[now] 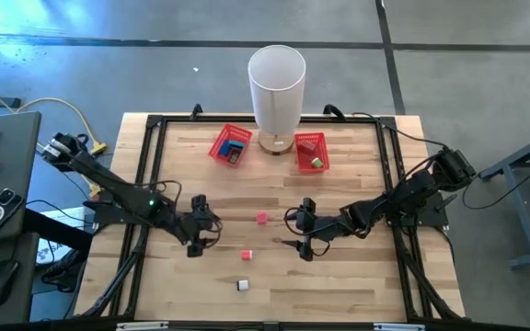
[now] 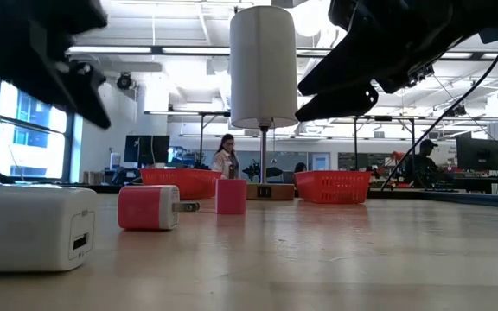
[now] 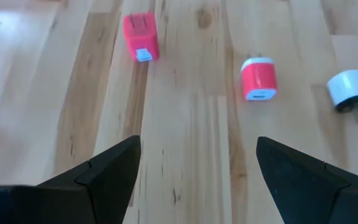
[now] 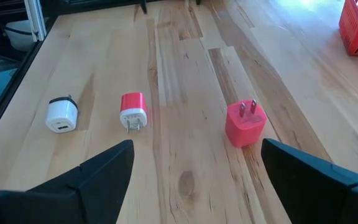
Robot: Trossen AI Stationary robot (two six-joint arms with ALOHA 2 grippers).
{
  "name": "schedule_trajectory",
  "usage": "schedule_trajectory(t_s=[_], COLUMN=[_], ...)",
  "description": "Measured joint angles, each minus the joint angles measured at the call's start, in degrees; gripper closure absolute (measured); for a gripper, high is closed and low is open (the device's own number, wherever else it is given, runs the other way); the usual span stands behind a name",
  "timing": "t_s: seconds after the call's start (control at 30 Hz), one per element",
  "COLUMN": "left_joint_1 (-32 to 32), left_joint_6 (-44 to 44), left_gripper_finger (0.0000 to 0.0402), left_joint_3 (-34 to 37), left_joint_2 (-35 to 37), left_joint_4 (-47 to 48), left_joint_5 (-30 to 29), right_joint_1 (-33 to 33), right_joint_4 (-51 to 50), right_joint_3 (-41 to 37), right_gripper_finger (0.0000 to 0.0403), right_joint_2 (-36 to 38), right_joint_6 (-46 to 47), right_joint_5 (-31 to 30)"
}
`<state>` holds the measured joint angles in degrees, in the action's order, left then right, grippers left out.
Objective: Sort adapters and digital timers
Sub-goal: Put the red charger adapter into the right red bin
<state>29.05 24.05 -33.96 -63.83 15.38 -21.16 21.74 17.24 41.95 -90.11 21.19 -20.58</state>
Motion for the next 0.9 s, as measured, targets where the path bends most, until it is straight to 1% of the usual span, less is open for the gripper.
schedule_trajectory(t_s=[0.23,0.33,0.43,0.7,0.77,0.9], left_joint_1=[0.0,0.0,0.0,0.1,0.4,0.5], left_joint_6=[0.3,0.3,0.3,1.6,3.1,2.9], left_gripper_finger=[0.0090,0.0090,0.0090,0.0090,0.0090,0.0090], left_joint_3=[9.5,12.1,13.0,13.1,13.1,13.1], left_joint_2=[0.0,0.0,0.0,0.0,0.0,-1.8], left_joint_4=[-16.5,-20.5,-20.4,-22.0,-21.8,-21.4], left_joint_5=[-0.1,0.1,0.3,4.2,4.2,3.3], right_joint_1=[0.0,0.0,-0.1,-0.2,-0.2,-0.2], right_joint_4=[0.1,0.1,0.1,0.1,0.1,0.1], right_joint_3=[0.0,0.0,0.0,0.0,0.0,0.0], right_gripper_finger=[0.0063,0.0063,0.0063,0.0063,0.0063,0.0063], right_joint_2=[0.0,0.0,0.0,0.0,0.0,0.0], right_joint_6=[0.0,0.0,0.0,0.0,0.0,0.0], right_joint_5=[0.0,0.0,0.0,-0.5,-0.5,-0.4])
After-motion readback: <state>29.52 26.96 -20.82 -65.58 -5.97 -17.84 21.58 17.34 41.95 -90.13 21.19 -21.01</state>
